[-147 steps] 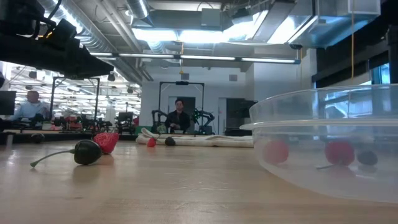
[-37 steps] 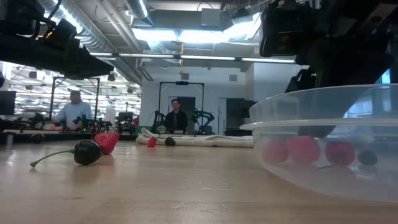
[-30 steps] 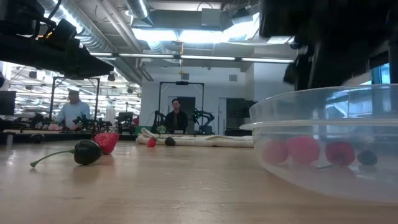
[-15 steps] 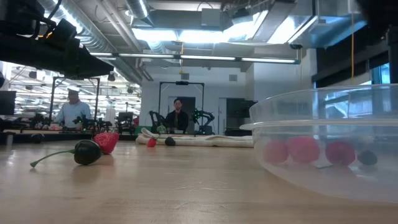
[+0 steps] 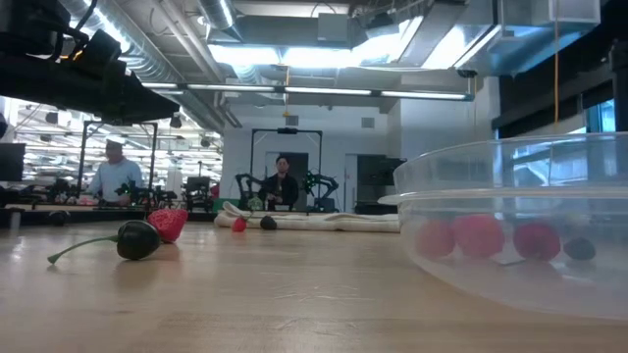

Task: Pick and placing Produce into tupperware
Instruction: Put the bottom pink peach into the transparent bin

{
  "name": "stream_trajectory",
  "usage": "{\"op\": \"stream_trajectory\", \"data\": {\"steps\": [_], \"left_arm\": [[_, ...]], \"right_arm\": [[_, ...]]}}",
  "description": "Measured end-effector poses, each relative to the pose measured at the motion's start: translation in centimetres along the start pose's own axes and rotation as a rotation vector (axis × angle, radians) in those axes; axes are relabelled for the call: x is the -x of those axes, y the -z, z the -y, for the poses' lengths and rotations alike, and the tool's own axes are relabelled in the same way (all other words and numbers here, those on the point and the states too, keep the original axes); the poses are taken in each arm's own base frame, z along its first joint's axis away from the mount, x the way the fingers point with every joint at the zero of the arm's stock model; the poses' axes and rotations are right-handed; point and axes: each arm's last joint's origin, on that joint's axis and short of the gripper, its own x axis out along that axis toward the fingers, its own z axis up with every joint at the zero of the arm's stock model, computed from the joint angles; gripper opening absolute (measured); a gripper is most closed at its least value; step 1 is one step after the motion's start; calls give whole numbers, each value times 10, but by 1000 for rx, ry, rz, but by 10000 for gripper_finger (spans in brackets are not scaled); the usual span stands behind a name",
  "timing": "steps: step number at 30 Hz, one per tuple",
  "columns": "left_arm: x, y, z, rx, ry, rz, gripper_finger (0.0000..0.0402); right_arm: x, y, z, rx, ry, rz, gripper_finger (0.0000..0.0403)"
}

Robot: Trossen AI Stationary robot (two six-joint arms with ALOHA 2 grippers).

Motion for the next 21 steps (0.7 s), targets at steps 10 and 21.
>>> {"op": "stream_trajectory", "data": {"steps": [10, 21], "left_arm": [[0, 0, 0, 2, 1, 0, 237], [0, 0, 0, 22, 0, 0, 237]], "right_arm": [[-22, 9, 6, 102, 81, 25, 205], [-47, 11, 1, 127, 115, 47, 205]]}}
